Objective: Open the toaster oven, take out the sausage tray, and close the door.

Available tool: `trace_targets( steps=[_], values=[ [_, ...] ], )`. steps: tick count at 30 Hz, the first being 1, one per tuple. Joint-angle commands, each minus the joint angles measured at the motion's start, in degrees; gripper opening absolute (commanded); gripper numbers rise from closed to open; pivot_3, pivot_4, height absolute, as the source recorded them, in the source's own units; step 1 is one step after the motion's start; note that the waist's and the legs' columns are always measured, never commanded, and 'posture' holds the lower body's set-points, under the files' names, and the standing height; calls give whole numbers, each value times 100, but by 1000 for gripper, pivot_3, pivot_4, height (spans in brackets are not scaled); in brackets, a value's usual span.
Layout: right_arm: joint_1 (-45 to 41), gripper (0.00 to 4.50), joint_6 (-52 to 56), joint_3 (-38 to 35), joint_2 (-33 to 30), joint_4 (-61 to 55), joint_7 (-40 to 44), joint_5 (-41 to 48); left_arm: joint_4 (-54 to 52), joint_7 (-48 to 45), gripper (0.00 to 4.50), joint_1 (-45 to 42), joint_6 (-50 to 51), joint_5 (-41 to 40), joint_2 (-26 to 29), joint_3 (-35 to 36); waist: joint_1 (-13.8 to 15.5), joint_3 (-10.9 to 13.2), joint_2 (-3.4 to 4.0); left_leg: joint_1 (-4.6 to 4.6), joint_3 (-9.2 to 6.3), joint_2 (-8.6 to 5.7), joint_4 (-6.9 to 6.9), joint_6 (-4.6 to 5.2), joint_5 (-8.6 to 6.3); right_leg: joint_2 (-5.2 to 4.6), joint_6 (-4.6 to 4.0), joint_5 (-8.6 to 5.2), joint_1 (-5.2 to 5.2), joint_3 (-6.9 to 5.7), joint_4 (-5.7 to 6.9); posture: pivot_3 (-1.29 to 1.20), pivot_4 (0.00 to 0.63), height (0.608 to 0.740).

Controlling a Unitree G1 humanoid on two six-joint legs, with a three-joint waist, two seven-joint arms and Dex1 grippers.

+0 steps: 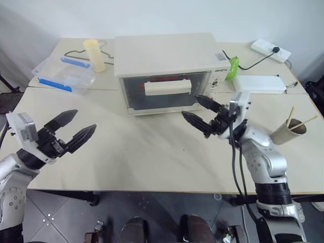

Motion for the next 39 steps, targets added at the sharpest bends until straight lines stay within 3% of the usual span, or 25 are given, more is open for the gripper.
trace_targets(
  steps=[1, 10, 15, 24, 39],
  values=[
    [-204, 4500, -240, 67, 143, 208, 120, -124, -113, 64, 4455, -52, 17, 29, -13, -36, -2, 0, 0, -1, 0, 0, 0, -1, 0, 1, 0, 0, -2, 0, 0, 0, 150, 740],
    [-580, 4500, -393, 166, 407, 677, 390, -218, -426, 166, 4455, 153, 86, 94, -140, -235, -67, 0, 0, -5, 1, 1, 0, -2, 1, 1, 0, 0, -10, 0, 7, 0, 150, 740],
    [-374, 4500, -306, 75, 229, 718, 504, -267, -487, 184, 4455, 250, 98, 34, -139, -116, -115, 0, 0, -6, -1, 1, 0, -2, 1, 0, 0, 0, -10, 0, 9, 0, 150, 740],
    [-974, 4500, -1016, -183, 372, 1598, 475, -455, -520, 173, 4455, 220, 103, 67, -212, -250, -140, 0, 0, -6, 5, 2, 0, -4, 2, 1, 0, 0, -15, 3, 9, 0, 150, 740],
    [-27, 4500, -323, 272, -164, 122, 1393, -238, 203, 93, 4455, -179, 40, 87, -18, 55, -130, 1, 0, -9, 8, 6, -6, -7, 2, 6, 0, 0, -22, 0, 9, 0, 150, 740]
  ],
)
